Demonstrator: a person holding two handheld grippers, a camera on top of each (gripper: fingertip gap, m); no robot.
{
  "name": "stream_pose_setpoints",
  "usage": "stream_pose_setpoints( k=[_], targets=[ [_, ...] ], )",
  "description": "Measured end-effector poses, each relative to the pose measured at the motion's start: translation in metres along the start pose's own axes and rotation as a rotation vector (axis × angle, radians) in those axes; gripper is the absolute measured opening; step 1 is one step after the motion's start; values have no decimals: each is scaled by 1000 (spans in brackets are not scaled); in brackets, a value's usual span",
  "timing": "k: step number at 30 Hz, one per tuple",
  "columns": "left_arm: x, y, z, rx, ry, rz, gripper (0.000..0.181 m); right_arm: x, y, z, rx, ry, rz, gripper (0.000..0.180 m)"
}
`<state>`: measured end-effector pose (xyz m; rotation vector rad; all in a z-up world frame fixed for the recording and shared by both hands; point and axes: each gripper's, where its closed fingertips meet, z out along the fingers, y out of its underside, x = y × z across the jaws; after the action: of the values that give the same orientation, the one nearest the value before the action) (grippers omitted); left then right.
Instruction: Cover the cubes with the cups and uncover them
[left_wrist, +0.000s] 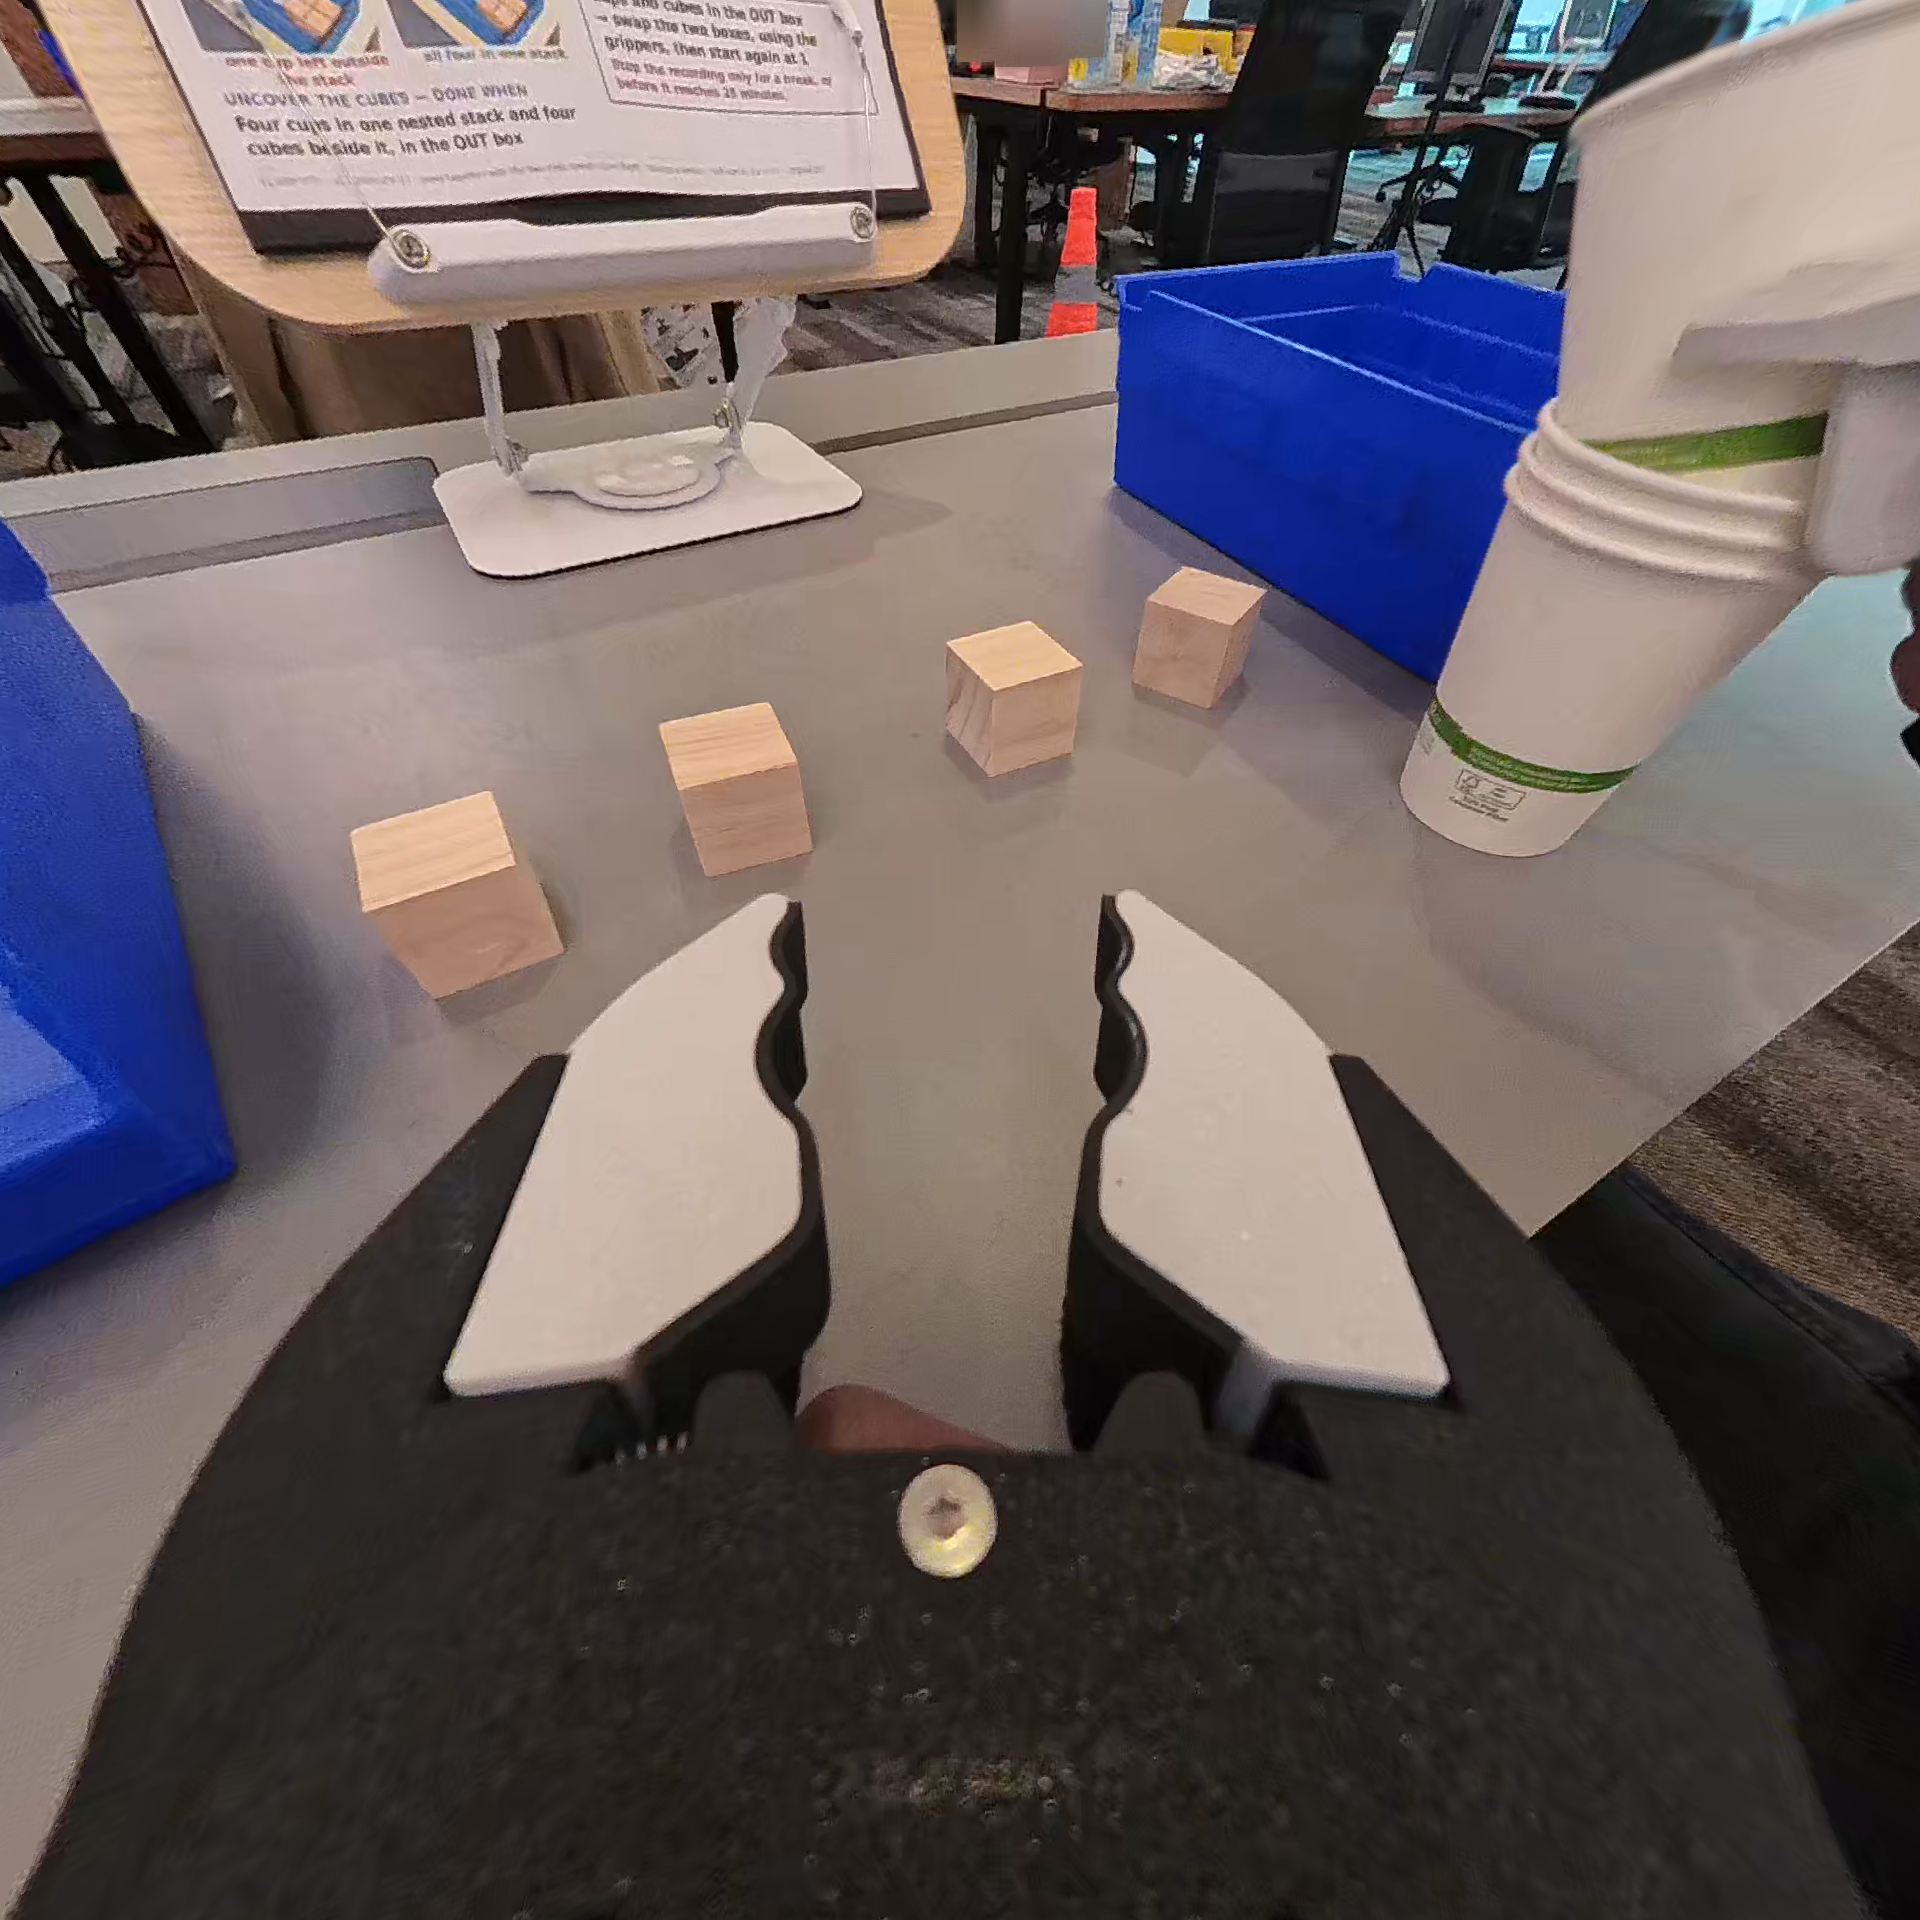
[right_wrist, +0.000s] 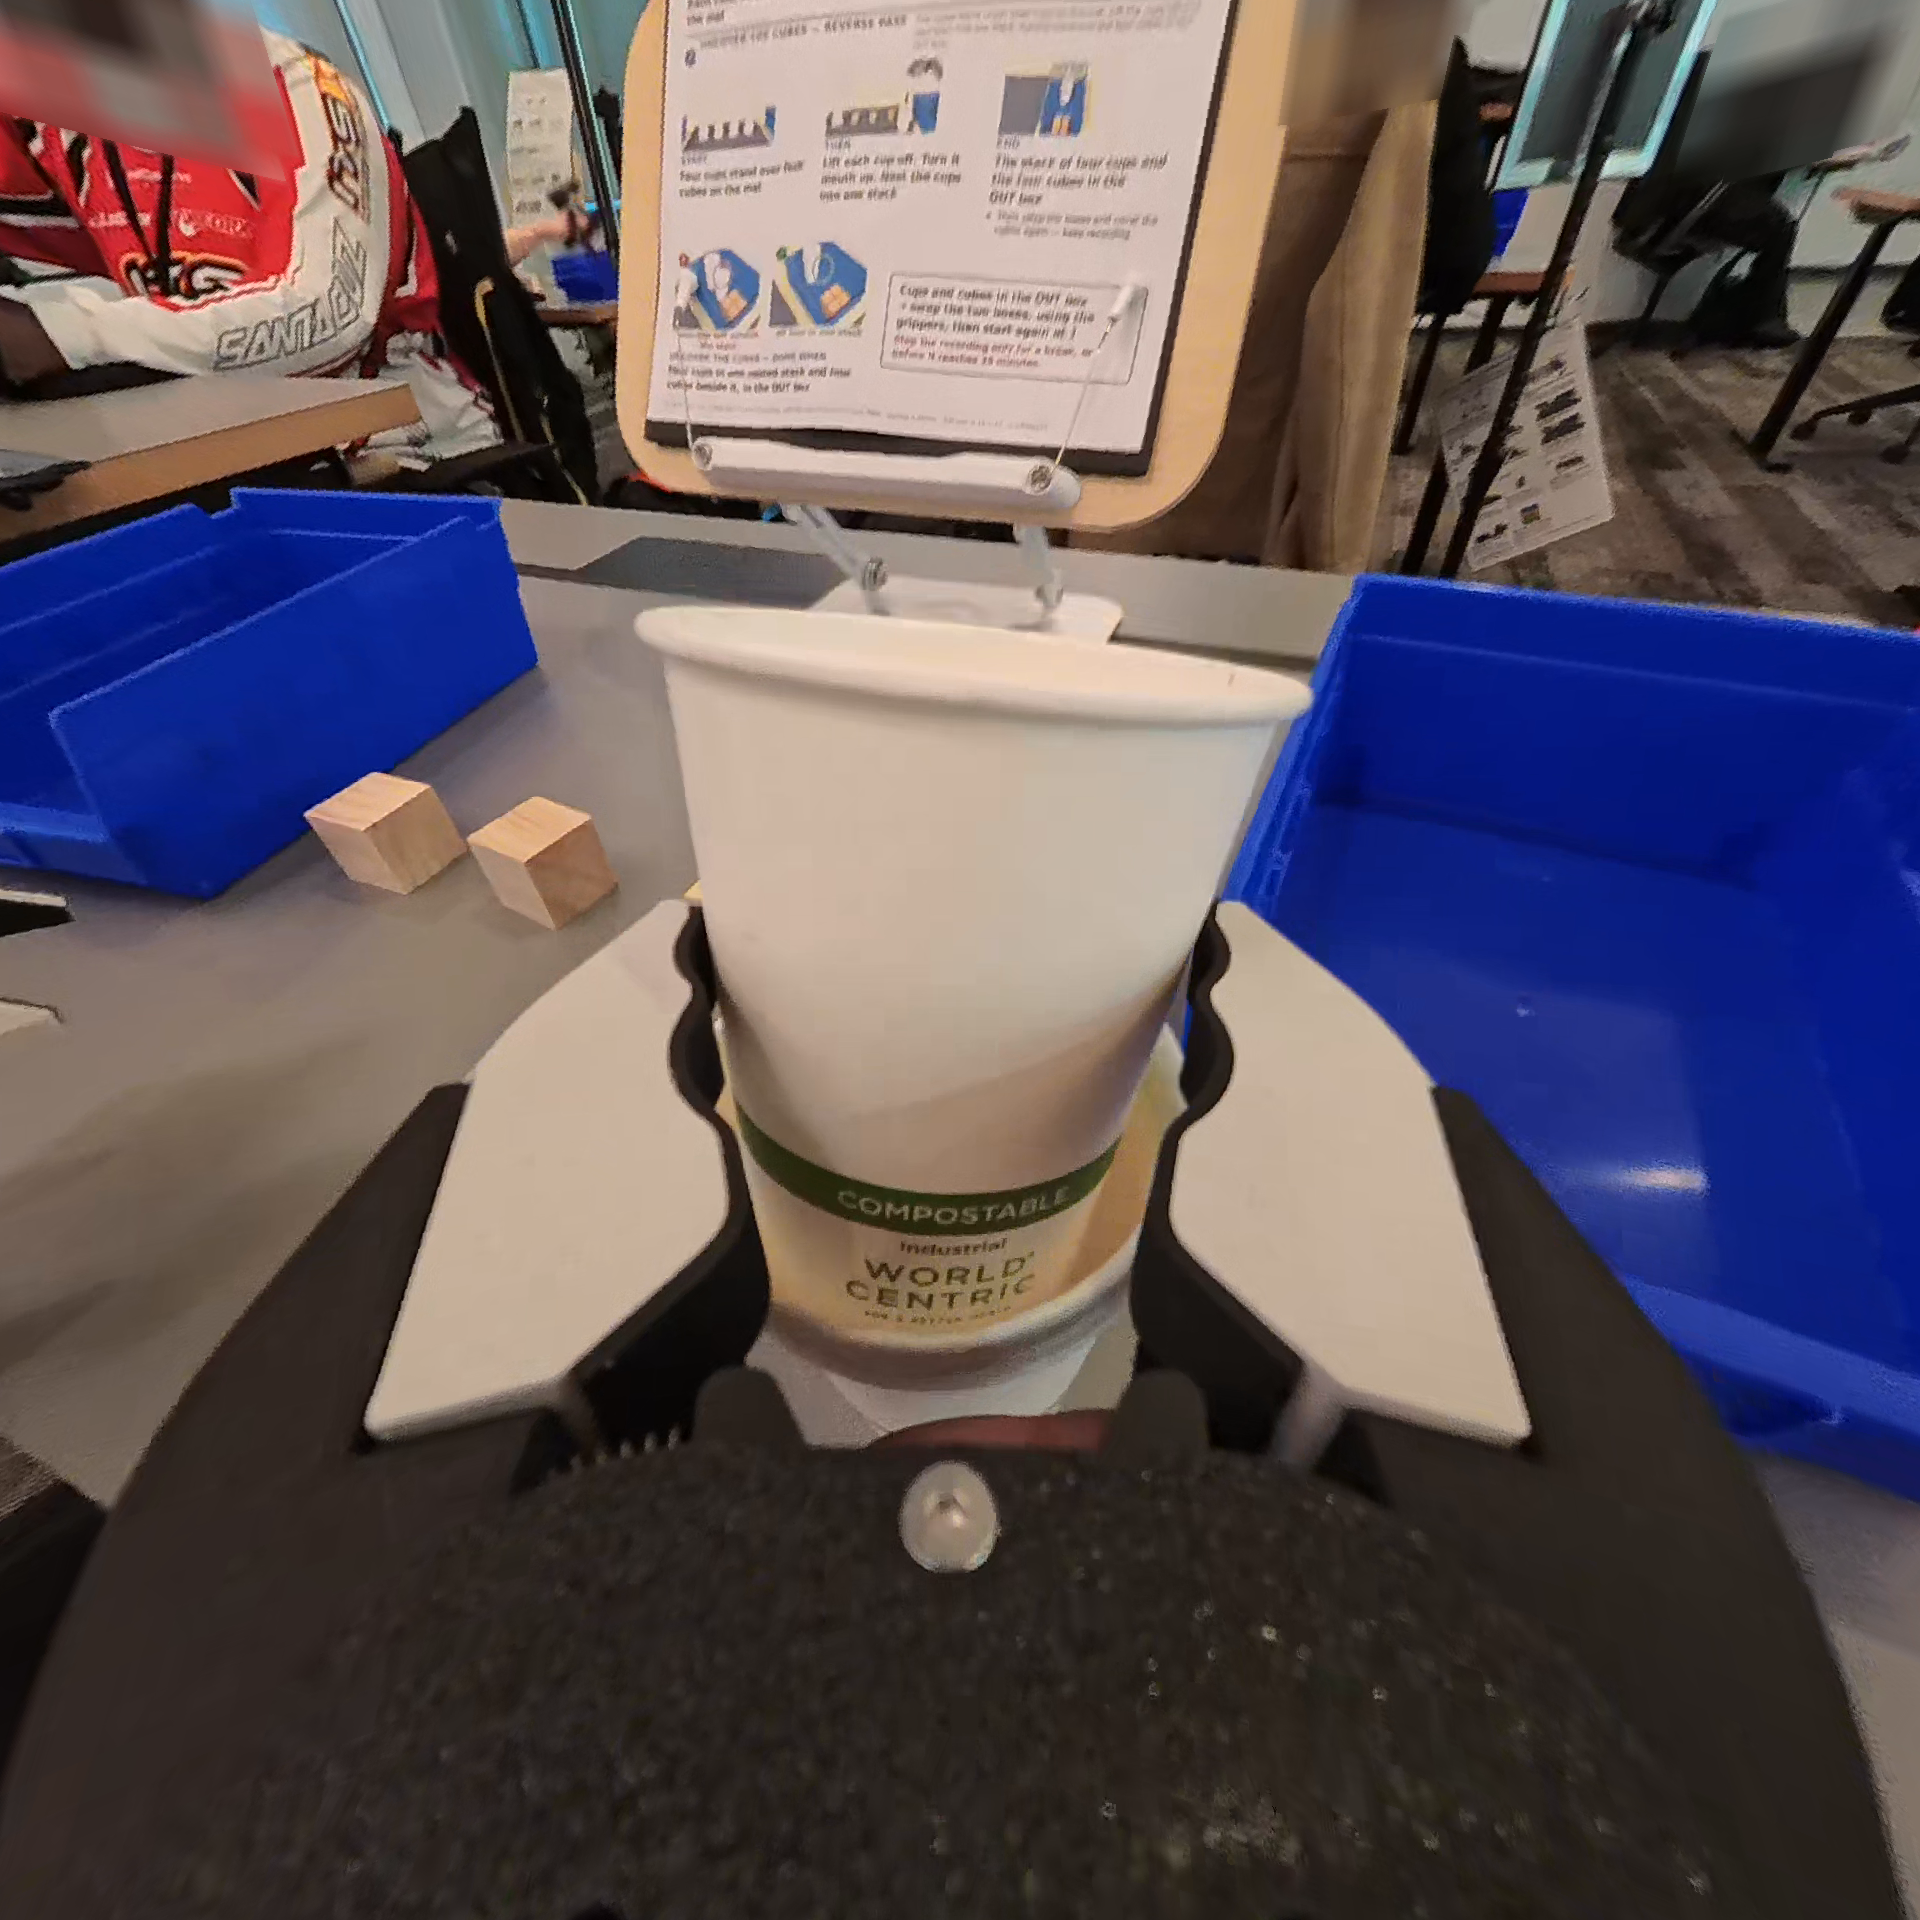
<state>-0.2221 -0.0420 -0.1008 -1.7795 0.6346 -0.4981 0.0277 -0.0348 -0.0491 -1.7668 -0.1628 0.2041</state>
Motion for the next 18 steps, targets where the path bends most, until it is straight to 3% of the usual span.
stream_pose_setpoints(
  k=[14, 18],
  targets=[
    [2, 5, 3, -30, 30, -21, 53, -7, 10, -8, -136, -79, 10, 89],
    [5, 7, 4, -41, 53, -30, 53, -6, 22, -15, -282, -95, -42, 97]
  ],
)
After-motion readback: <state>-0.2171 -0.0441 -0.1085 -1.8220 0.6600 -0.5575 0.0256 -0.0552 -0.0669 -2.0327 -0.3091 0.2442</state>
